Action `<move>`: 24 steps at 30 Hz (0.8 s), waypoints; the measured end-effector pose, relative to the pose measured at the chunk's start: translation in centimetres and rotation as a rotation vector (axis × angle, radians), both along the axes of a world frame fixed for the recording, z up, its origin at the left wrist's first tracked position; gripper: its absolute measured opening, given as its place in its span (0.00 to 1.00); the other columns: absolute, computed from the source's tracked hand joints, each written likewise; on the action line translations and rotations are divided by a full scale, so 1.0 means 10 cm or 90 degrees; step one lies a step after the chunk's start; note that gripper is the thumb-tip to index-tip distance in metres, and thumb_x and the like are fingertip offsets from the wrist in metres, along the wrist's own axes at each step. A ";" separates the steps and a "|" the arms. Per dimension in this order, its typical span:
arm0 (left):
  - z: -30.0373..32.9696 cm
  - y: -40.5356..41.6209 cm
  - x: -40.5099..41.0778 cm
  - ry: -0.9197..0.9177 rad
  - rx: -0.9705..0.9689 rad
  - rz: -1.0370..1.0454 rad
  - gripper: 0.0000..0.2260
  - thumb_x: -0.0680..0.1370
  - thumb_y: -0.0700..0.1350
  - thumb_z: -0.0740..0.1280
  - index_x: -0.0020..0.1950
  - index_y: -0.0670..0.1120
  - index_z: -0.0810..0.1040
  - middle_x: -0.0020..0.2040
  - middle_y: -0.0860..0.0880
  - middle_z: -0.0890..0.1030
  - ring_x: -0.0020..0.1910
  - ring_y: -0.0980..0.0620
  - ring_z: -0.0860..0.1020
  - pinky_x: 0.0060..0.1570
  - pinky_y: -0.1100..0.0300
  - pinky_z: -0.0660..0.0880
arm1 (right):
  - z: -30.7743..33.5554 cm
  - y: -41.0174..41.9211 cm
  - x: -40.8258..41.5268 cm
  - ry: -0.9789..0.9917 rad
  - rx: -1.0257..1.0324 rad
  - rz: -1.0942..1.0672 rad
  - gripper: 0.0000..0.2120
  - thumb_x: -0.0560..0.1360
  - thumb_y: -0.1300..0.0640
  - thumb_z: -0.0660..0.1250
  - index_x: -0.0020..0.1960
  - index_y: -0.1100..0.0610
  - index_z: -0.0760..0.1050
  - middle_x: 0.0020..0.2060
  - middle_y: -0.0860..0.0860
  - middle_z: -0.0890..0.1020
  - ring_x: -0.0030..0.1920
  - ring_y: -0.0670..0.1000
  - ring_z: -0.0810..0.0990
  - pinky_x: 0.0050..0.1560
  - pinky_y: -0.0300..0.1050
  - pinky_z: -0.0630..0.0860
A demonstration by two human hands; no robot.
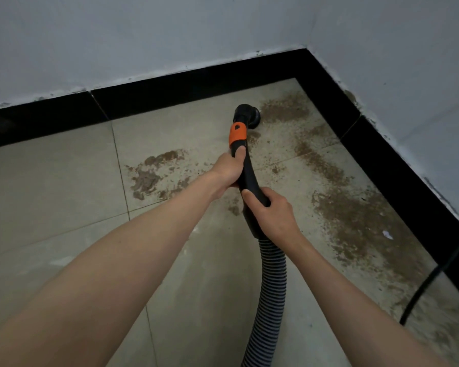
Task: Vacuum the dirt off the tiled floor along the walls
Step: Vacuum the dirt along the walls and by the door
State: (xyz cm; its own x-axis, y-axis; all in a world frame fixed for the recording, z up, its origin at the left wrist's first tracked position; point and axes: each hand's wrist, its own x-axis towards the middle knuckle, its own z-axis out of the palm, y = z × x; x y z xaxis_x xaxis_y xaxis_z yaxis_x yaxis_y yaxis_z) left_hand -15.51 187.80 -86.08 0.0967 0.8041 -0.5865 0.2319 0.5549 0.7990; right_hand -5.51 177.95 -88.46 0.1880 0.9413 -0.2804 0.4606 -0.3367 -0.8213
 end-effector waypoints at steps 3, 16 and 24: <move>-0.01 0.05 0.10 -0.003 0.003 -0.006 0.23 0.83 0.54 0.52 0.65 0.36 0.68 0.58 0.39 0.76 0.57 0.41 0.76 0.58 0.49 0.75 | -0.01 0.05 0.09 -0.011 -0.002 -0.001 0.12 0.76 0.41 0.64 0.43 0.48 0.75 0.38 0.50 0.82 0.39 0.51 0.81 0.41 0.49 0.77; 0.11 0.05 -0.40 -0.011 0.002 0.076 0.22 0.83 0.52 0.53 0.67 0.35 0.66 0.57 0.40 0.75 0.52 0.43 0.76 0.44 0.54 0.75 | 0.09 0.17 -0.32 0.048 -0.002 0.054 0.11 0.75 0.41 0.65 0.41 0.47 0.75 0.37 0.47 0.82 0.38 0.48 0.81 0.40 0.45 0.77; 0.20 -0.36 -1.37 -0.107 -0.013 0.252 0.22 0.83 0.50 0.56 0.71 0.37 0.64 0.62 0.40 0.74 0.53 0.45 0.76 0.47 0.54 0.74 | 0.27 0.07 -1.07 0.056 -0.036 0.220 0.13 0.75 0.40 0.65 0.42 0.49 0.76 0.36 0.46 0.82 0.33 0.42 0.81 0.35 0.39 0.77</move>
State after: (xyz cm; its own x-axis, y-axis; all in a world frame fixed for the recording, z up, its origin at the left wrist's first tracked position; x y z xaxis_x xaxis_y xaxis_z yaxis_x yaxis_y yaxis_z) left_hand -29.19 184.23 -84.09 -0.1213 0.7869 -0.6050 -0.1350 0.5908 0.7954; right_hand -16.21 178.64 -85.74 -0.1660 0.9274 -0.3354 0.4839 -0.2197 -0.8471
